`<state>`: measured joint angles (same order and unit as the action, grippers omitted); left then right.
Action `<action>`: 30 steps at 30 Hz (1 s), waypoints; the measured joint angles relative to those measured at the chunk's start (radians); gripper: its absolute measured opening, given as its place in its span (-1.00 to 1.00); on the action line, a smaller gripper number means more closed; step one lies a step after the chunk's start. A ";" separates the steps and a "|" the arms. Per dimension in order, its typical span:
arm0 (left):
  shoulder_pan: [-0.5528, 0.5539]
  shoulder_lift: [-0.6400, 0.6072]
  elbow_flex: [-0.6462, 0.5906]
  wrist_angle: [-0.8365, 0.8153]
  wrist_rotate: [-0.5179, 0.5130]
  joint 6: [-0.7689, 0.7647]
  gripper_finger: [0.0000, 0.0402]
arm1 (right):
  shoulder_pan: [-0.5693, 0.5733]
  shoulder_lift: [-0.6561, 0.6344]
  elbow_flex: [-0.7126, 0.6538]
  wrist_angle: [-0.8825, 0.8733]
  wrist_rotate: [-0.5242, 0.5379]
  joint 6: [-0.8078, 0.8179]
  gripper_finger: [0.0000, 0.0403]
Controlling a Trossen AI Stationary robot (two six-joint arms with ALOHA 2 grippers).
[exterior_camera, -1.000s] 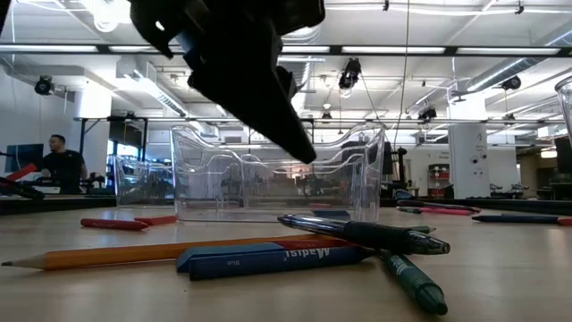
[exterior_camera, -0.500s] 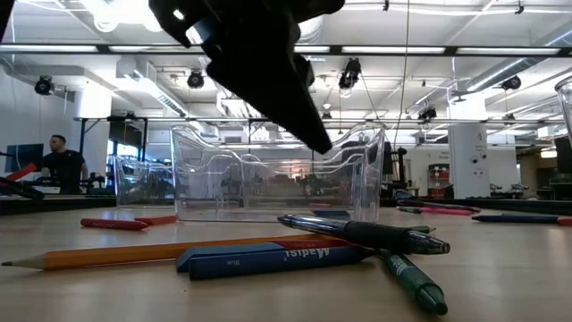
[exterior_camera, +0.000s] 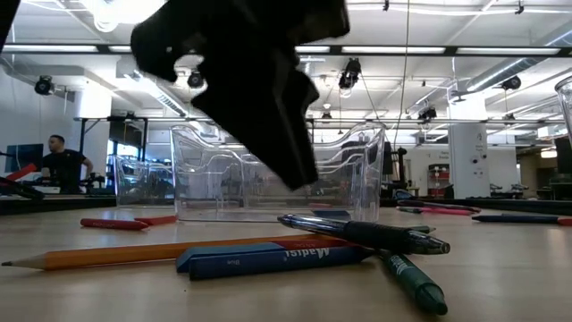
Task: Sort crayons/erasers/pens/pencils in bins
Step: Put the black pen into the top left transparent bin
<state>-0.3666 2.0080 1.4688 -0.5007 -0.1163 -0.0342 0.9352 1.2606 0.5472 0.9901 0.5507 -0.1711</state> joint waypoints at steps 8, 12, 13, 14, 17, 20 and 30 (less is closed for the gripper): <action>0.029 0.004 -0.042 0.014 0.007 0.024 -0.16 | 0.000 0.000 0.000 0.000 0.000 0.004 -0.05; 0.036 0.004 -0.064 0.034 0.014 0.057 -0.16 | 0.000 0.000 0.000 0.000 0.000 0.004 -0.05; 0.036 0.004 -0.072 0.035 0.014 0.067 -0.16 | 0.000 0.000 0.000 0.000 0.000 0.004 -0.05; 0.036 0.004 -0.080 0.042 0.015 0.075 -0.16 | 0.000 0.000 0.000 0.000 0.000 0.004 -0.05; 0.035 0.004 -0.088 0.071 0.015 0.118 -0.16 | 0.000 0.000 0.000 -0.004 0.000 0.003 -0.05; 0.035 0.004 -0.089 0.077 0.015 0.152 -0.16 | 0.000 0.000 0.000 -0.006 0.000 0.004 -0.05; 0.035 0.009 -0.090 0.081 0.006 0.259 -0.16 | 0.000 0.000 0.000 -0.007 0.000 0.004 -0.05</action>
<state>-0.3314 2.0174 1.3786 -0.4195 -0.1104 0.2247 0.9352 1.2606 0.5468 0.9833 0.5507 -0.1675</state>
